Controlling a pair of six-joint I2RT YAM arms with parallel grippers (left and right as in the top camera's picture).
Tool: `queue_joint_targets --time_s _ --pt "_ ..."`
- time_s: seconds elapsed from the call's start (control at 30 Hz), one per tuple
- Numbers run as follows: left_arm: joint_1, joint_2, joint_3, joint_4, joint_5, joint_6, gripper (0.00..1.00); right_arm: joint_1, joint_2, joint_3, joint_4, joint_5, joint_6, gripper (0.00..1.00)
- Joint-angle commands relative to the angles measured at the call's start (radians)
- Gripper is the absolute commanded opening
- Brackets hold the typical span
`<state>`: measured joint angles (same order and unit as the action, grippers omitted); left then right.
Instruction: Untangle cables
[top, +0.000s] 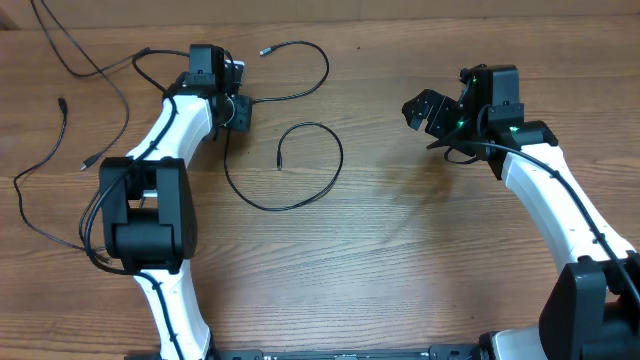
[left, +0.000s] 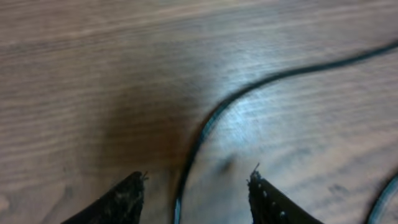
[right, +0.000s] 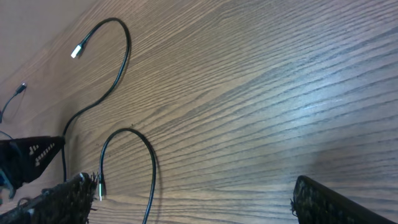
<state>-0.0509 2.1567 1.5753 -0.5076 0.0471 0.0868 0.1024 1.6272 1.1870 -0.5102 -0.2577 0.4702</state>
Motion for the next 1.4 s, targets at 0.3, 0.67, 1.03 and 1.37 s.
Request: queue_joint_targets --time_s 0.3,0.67,1.03,1.37 --pt "-0.006 0.114 0.006 0.017 0.024 0.031 0.48 -0.001 -0.019 0.000 0.006 0.003 -0.008 1.00" --pt "0.029 0.085 0.060 0.040 -0.181 0.003 0.04 -0.001 -0.019 0.000 0.006 0.003 -0.008 1.00" --pt "0.201 -0.109 0.551 -0.156 -0.122 0.027 0.04 -0.001 -0.019 0.000 0.006 0.003 -0.007 1.00" --pt "0.246 -0.136 0.932 -0.165 0.170 0.133 0.04 -0.001 -0.019 0.000 0.006 0.003 -0.008 1.00"
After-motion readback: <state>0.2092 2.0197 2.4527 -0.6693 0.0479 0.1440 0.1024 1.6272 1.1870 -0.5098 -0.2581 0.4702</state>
